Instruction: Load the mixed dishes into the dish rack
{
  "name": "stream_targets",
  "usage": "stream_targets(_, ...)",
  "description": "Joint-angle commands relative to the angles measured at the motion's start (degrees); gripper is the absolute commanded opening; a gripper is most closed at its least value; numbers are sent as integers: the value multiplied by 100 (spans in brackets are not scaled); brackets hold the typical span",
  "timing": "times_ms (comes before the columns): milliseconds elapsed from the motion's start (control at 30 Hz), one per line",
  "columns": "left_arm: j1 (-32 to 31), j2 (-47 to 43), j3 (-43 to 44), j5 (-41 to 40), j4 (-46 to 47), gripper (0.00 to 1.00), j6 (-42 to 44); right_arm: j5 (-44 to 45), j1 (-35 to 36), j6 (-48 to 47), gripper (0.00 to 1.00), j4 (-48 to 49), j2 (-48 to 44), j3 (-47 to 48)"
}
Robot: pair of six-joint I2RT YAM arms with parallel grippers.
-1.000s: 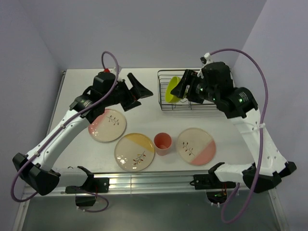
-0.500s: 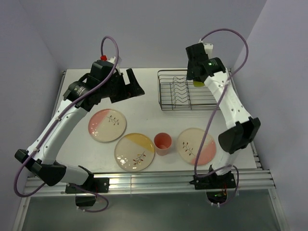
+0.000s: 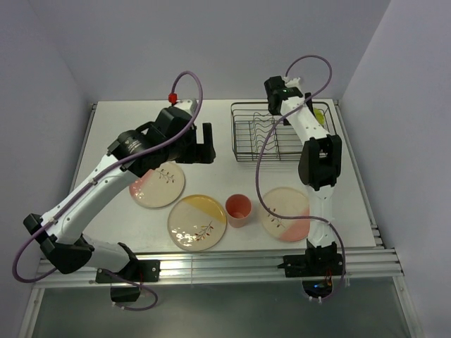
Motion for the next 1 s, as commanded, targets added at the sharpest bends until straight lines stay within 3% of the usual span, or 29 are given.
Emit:
stream_targets(0, -8, -479, -117, -341, 50, 99, 397, 649, -229, -48, 0, 247, 118, 370)
stream_targets(433, 1, -638, -284, -464, -169, 99, 591, 631, -264, -57, 0, 335, 1234, 800)
stream_targets(633, 10, -550, -170, -552, -310, 99, 617, 561, -299, 31, 16, 221, 1542, 985)
stream_targets(733, 45, -506, -126, -578, -380, 99, 591, 491, -299, 119, 55, 107, 1604, 1108)
stream_targets(767, 62, -497, -135, -526, -398, 99, 582, 455, -291, 128, 81, 107, 1595, 1134)
stream_targets(800, 115, -462, -135, -525, -424, 99, 564, 455, -282, 145, 97, 124, 1569, 1126)
stream_targets(967, 483, -339, -135, -420, -626, 99, 450, 246, -291, 119, 100, 133, 1455, 1257)
